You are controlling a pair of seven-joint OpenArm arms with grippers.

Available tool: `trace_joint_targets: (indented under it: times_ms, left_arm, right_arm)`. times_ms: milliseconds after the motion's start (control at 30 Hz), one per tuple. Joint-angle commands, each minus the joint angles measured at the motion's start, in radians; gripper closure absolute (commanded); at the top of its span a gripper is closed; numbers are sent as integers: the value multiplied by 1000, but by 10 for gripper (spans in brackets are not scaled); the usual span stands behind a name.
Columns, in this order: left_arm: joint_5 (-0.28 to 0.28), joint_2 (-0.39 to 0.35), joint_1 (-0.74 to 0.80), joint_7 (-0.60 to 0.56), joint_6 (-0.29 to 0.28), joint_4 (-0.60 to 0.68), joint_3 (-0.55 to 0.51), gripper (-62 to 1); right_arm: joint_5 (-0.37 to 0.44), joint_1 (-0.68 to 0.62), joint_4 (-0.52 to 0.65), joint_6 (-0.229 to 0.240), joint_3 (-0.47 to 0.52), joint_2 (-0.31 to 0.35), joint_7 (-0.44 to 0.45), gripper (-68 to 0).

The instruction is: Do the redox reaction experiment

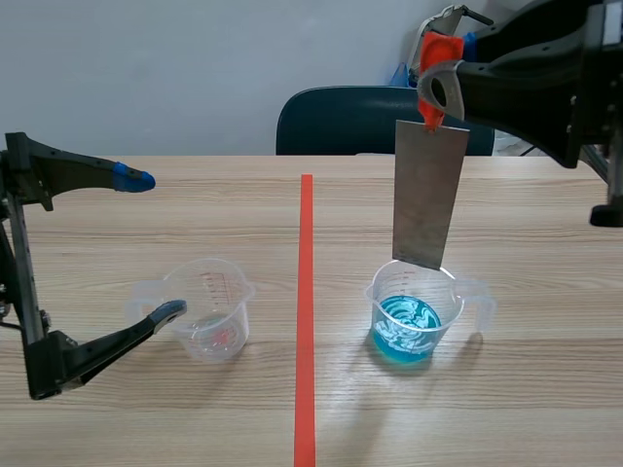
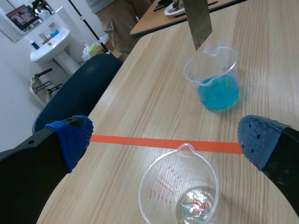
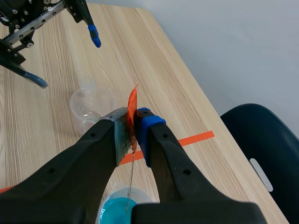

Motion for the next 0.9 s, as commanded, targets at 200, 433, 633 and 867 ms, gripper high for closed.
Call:
trace_joint_targets:
  times_ms: [200,433,633,867]
  left_arm:
    - [-22,-117,53,-85,2,73,-26,-623]
    - [-63,-163,54,-80,-5,142,-26,-623]
    - [-64,-163,54,-76,-13,190,-26,-623]
    - [-78,-151,53,29,-9,233,-26,-623]
  right_arm:
    - [14,9,10,6,16,5,8,-10]
    - [14,9,10,6,16,5,8,-10]
    - [14,9,10,6,16,5,8,-10]
    - [14,9,10,6,16,5,8,-11]
